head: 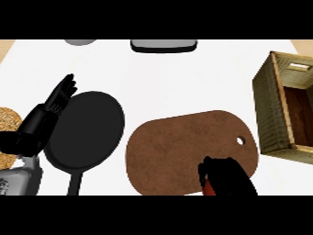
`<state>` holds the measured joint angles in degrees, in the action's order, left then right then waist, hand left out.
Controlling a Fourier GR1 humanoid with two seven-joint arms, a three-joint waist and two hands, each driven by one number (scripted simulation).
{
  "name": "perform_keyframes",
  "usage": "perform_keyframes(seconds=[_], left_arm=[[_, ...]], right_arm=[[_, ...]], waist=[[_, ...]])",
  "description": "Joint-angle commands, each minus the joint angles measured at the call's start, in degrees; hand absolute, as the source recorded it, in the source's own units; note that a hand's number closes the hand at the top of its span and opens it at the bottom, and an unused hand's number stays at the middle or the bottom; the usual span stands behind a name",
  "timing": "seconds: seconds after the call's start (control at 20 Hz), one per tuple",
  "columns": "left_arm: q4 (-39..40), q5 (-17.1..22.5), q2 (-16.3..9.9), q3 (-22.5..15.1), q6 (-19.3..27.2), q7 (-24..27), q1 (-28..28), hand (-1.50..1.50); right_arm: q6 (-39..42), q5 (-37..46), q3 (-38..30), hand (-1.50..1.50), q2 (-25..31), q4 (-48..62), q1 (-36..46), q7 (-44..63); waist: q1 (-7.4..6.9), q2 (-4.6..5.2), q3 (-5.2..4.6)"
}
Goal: Pick the bell pepper from the cutting board and place it in the basket
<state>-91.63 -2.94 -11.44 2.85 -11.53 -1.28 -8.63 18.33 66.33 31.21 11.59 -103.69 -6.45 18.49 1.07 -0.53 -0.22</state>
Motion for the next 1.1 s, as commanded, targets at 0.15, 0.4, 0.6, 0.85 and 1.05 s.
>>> perform_keyframes(seconds=[0.15, 0.4, 0.6, 0.85, 1.05], left_arm=[[2.0, 0.9, -0.9, 1.3, -1.5, 1.2, -0.9, 0.00], [0.2, 0.1, 0.0, 0.5, -0.9, 1.2, 0.5, 0.00], [-2.8, 0.0, -0.3, 0.7, -0.5, 0.0, 2.9, 0.00], [-0.1, -0.2, 0.0, 1.3, 0.0, 1.0, 1.3, 0.00], [0.5, -0.7, -0.1, 1.2, 0.2, 0.8, 0.7, 0.00]], right_arm=[[-3.1, 2.2, 3.5, 1.50, 10.0, -24.8, -19.9, 1.4], [-5.2, -4.3, 4.8, 1.50, 5.1, -31.4, -23.9, 2.1], [-9.3, -9.4, 7.6, 1.50, 1.7, -39.5, -28.1, 0.6], [-13.3, -10.2, 11.8, 1.50, -3.0, -47.3, -27.4, -1.4], [-13.1, -9.7, 12.6, 1.50, -5.4, -50.5, -26.9, 0.7]], waist=[[0.36, 0.24, 0.19], [-0.10, 0.34, 0.23], [0.11, -0.07, 0.29], [1.19, -0.11, 0.21], [1.05, 0.10, 0.09]])
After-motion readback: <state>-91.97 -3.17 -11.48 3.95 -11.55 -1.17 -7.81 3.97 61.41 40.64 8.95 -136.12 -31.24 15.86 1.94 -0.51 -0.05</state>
